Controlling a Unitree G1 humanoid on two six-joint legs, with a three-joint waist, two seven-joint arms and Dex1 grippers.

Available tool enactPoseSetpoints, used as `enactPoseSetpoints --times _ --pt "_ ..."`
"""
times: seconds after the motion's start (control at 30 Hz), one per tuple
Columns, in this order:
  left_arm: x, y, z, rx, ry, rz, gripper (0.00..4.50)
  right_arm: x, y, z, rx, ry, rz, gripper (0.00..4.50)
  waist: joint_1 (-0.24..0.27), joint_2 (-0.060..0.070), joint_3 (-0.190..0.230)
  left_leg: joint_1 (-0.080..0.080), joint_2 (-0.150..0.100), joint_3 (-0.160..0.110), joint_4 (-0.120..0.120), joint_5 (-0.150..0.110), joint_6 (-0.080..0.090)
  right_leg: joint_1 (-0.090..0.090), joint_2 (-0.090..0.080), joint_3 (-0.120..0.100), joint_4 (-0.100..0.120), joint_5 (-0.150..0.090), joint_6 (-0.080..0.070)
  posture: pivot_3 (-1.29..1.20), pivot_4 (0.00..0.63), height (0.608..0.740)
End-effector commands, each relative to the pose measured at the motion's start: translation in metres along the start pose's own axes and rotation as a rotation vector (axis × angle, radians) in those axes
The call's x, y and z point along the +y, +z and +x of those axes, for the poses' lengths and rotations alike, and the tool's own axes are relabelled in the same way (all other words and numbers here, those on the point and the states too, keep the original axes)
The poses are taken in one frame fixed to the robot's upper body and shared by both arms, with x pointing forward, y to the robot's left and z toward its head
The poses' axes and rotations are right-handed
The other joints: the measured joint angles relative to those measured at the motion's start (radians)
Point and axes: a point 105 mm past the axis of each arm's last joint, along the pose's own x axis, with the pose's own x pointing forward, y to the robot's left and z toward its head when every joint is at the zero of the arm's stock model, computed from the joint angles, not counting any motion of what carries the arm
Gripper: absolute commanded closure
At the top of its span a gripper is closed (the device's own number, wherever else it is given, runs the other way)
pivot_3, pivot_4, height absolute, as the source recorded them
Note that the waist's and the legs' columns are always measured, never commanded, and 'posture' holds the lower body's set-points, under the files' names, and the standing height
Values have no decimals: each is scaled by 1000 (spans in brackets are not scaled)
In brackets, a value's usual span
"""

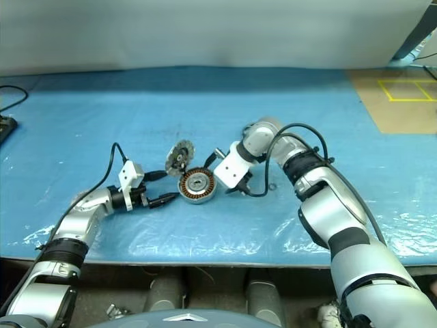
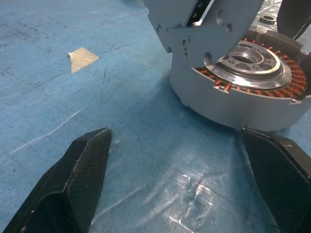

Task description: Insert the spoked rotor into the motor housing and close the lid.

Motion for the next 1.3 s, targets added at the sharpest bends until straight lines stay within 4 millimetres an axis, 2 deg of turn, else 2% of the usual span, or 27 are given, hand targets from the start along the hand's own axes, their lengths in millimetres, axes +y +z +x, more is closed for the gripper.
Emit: enactPoseSetpoints --times 0.03,0.37,0.6,0.7,0.8,0.83,0.97,1.07,1.17,1.3 --pt "-3 -3 -1 1 5 -6 0 -10 7 -1 -4 6 -78 29 0 0 0 0 0 0 0 0 0 0 0 0 0 0 0 0 150 740" --pt "-4 -6 -2 4 10 -11 0 -9 13 12 -23 37 -110 29 -1 0 0 0 0 0 0 0 0 0 0 0 0 0 0 0 150 740" --pt "-4 -5 -1 4 12 -7 0 4 -1 28 20 84 -19 29 -5 0 0 1 0 0 0 0 0 0 0 0 0 0 -1 0 150 740" --pt "-4 -5 -1 3 16 -6 0 7 -5 27 30 94 6 627 -7 0 0 2 1 0 0 0 0 1 0 0 0 0 -1 0 150 740" --pt "-4 -6 -2 3 18 -7 0 3 -6 22 30 63 9 1572 -6 0 0 3 0 0 0 0 0 1 0 1 0 -1 -1 0 150 740" --pt "-4 -6 -1 2 19 -8 0 4 -6 20 23 64 28 1572 -6 0 0 3 0 0 0 0 0 1 0 1 0 -1 -1 0 150 740" --pt "-6 -7 0 1 19 -10 0 4 -9 11 27 29 71 2468 -3 0 0 2 1 0 0 0 0 1 0 1 0 -1 -1 0 150 740" --pt "-6 -7 0 1 19 -11 0 4 -9 5 8 -4 145 2493 1 0 0 2 0 0 0 0 0 1 0 0 -1 -1 -1 0 150 740" --pt "-6 -8 0 3 22 -12 0 6 0 0 -46 -27 250 2493 2 0 0 2 0 0 -1 0 0 1 0 0 -1 -1 -1 0 150 740" --pt "-7 -9 0 6 25 -15 0 21 11 -4 -44 -1 381 2493 3 0 0 2 0 0 -3 0 0 1 0 0 -3 -1 -1 0 150 740"
